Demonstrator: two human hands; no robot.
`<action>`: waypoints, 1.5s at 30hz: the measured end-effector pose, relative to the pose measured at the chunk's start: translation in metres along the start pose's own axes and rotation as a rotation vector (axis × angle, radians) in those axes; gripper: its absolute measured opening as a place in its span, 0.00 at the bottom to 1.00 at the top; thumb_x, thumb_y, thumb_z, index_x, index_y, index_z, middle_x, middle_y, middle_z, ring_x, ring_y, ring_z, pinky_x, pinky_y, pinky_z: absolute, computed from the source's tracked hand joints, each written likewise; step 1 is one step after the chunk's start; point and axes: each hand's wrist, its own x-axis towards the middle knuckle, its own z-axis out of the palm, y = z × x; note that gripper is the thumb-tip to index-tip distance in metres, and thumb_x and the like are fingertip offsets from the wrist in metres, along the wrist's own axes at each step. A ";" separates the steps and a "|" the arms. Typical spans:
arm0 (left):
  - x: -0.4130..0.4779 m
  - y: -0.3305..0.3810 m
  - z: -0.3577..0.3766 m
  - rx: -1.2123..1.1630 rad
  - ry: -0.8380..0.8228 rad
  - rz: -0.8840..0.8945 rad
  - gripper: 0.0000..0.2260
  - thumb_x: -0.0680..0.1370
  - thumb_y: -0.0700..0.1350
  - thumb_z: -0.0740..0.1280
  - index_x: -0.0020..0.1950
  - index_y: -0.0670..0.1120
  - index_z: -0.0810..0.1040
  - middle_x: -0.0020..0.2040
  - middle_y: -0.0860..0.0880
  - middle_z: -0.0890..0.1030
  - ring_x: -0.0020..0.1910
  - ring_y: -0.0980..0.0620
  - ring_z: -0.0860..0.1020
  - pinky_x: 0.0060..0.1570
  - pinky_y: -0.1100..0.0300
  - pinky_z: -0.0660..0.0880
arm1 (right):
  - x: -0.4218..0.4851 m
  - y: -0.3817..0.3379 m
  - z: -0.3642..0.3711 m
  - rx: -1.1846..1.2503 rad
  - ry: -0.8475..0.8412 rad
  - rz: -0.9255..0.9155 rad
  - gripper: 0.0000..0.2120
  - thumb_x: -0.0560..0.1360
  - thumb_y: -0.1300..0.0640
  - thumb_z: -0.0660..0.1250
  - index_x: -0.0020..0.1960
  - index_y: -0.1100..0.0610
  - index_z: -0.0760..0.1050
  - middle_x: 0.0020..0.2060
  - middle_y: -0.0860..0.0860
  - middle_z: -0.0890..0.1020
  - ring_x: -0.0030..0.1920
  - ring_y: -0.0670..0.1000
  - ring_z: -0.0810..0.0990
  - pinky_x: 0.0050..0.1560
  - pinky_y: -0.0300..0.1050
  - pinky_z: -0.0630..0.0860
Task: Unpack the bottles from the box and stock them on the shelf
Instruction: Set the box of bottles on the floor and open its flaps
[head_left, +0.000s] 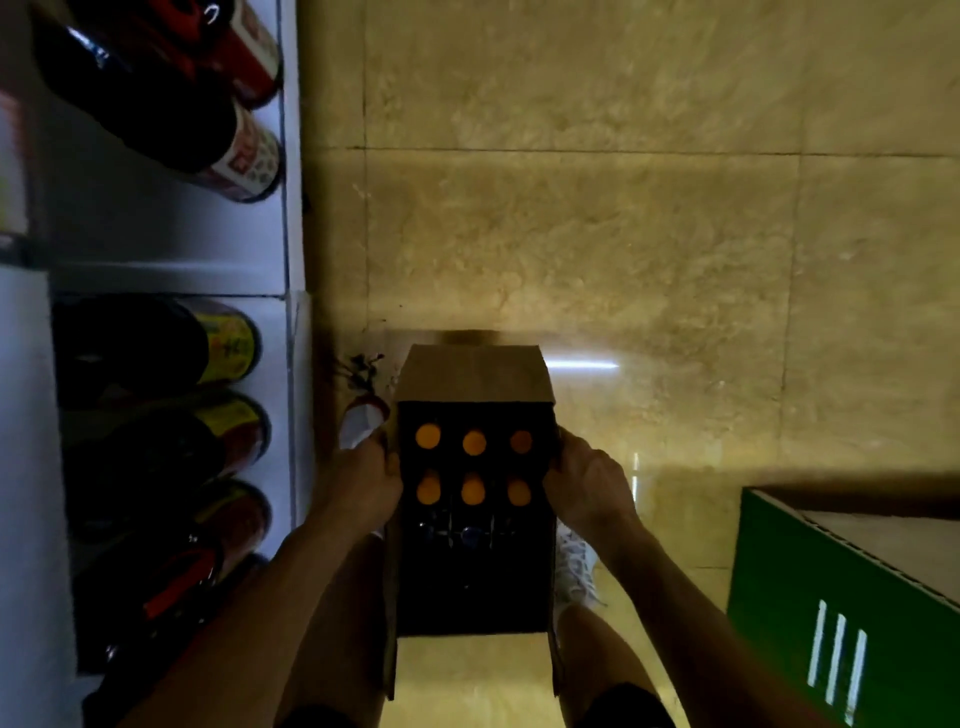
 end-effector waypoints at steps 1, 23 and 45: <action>0.003 -0.002 -0.004 0.001 -0.005 0.008 0.19 0.85 0.41 0.58 0.77 0.38 0.65 0.71 0.36 0.74 0.69 0.37 0.72 0.60 0.56 0.68 | 0.002 -0.005 -0.004 -0.006 0.008 0.008 0.17 0.80 0.57 0.57 0.68 0.54 0.71 0.53 0.59 0.84 0.53 0.65 0.83 0.48 0.50 0.75; 0.081 0.116 -0.137 -0.048 0.052 -0.055 0.14 0.86 0.44 0.58 0.67 0.36 0.72 0.63 0.34 0.78 0.62 0.36 0.77 0.52 0.55 0.70 | 0.117 -0.090 -0.166 -0.029 -0.009 -0.055 0.16 0.73 0.52 0.58 0.58 0.54 0.75 0.51 0.59 0.84 0.53 0.64 0.83 0.52 0.54 0.76; 0.179 0.205 -0.256 -0.088 0.046 0.025 0.18 0.84 0.44 0.61 0.72 0.37 0.70 0.72 0.36 0.72 0.68 0.36 0.73 0.62 0.53 0.70 | 0.199 -0.153 -0.286 0.018 0.076 -0.001 0.12 0.79 0.60 0.59 0.61 0.56 0.74 0.53 0.60 0.84 0.54 0.66 0.82 0.46 0.48 0.70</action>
